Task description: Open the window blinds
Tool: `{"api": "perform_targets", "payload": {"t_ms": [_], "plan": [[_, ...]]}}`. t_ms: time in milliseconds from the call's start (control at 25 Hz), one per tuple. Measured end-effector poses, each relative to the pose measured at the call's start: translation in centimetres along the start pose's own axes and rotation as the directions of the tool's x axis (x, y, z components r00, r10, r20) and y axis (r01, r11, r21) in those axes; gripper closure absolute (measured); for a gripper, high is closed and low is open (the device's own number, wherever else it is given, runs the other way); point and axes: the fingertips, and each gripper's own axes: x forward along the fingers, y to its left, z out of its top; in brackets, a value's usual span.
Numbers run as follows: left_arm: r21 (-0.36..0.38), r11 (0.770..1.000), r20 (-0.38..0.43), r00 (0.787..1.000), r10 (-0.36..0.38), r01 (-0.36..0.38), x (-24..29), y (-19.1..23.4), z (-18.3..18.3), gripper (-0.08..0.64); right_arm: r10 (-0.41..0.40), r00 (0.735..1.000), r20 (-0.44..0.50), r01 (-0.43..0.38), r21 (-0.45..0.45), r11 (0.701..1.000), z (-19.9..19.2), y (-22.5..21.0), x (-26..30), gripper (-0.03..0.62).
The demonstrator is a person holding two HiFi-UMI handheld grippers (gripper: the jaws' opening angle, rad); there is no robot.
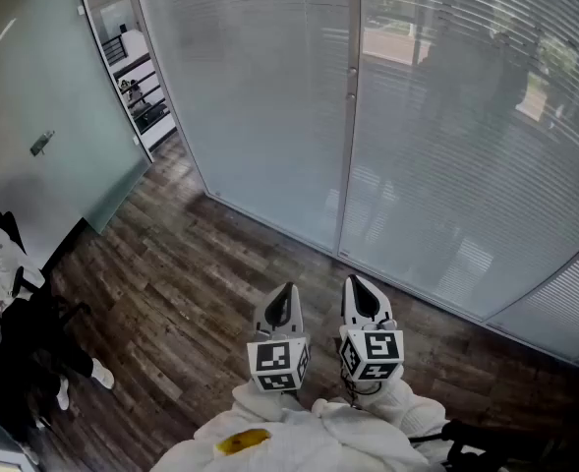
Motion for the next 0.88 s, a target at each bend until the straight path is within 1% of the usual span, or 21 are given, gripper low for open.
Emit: {"api": "perform_targets", "payload": {"t_ms": [160,280,480,560,680,800,880], "plan": [[0.009,1.000,0.003,1.000,-0.004,0.004,3.0,0.6,0.1,0.561,-0.014,1.000,0.002,0.014,0.010,1.000,-0.3,-1.7,2.2,0.581],[0.000,1.000,0.012,1.000,-0.001,0.001,5.8,2.0,0.1,0.561,-0.039,0.999,-0.004,0.039,0.002,0.999,-0.9,-3.1,4.2,0.581],[-0.007,1.000,0.050,0.999,-0.011,0.011,13.7,5.8,0.7,0.561,-0.102,0.995,0.006,0.103,-0.016,0.995,-1.2,-5.9,10.8,0.581],[-0.005,1.000,0.073,0.997,-0.016,0.016,17.7,8.0,1.2,0.561,-0.135,0.991,0.017,0.136,-0.018,0.991,-1.4,-6.9,14.3,0.581],[0.000,0.999,0.100,0.994,-0.045,0.045,24.5,11.9,3.2,0.561,-0.181,0.983,0.031,0.182,-0.006,0.983,-0.9,-7.9,21.2,0.581],[0.025,0.996,0.085,0.992,-0.088,0.086,32.1,16.5,4.8,0.561,-0.216,0.976,0.032,0.214,0.035,0.976,-0.2,-8.0,30.0,0.581],[0.043,0.992,0.072,0.990,-0.125,0.122,37.2,19.7,5.6,0.561,-0.233,0.971,0.049,0.231,0.043,0.972,0.7,-7.9,36.2,0.581]]}}
